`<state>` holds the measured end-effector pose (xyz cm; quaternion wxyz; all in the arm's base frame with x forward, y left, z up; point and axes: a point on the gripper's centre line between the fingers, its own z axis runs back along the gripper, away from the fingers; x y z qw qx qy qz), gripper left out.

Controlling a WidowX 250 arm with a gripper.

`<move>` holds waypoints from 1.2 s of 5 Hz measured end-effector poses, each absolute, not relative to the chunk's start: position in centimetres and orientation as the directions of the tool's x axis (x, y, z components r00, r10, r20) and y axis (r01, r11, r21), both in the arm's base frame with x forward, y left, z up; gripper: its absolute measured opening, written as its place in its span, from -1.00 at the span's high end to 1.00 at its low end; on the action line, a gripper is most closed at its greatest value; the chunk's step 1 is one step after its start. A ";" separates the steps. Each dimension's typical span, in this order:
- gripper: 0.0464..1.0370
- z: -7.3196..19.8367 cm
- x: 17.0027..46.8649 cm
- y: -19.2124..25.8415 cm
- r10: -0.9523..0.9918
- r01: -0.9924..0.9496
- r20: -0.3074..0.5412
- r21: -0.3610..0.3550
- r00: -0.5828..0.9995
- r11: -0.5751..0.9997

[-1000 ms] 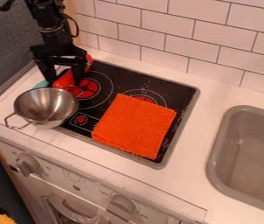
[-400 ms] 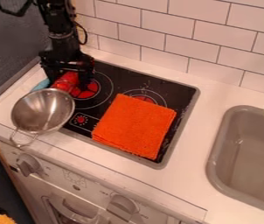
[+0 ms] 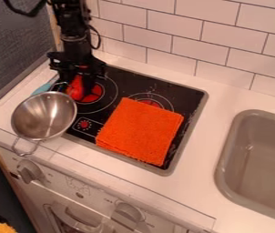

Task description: Put the orange toy on top of the orange cloth

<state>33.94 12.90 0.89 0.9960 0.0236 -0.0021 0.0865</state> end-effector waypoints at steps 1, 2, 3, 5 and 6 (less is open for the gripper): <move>0.05 1.9 35.1 11.1 0.110 -0.112 0.044 0.042 0.993 0.993; 0.05 4.6 37.4 9.3 0.038 -0.045 0.137 0.047 0.990 0.998; 0.05 8.4 38.5 5.7 -0.074 0.055 0.223 0.090 0.972 0.994; 0.05 8.9 34.7 -2.1 -0.196 0.185 0.213 0.072 0.957 0.980; 0.05 8.0 31.1 -3.0 -0.206 0.198 0.180 0.065 0.962 0.978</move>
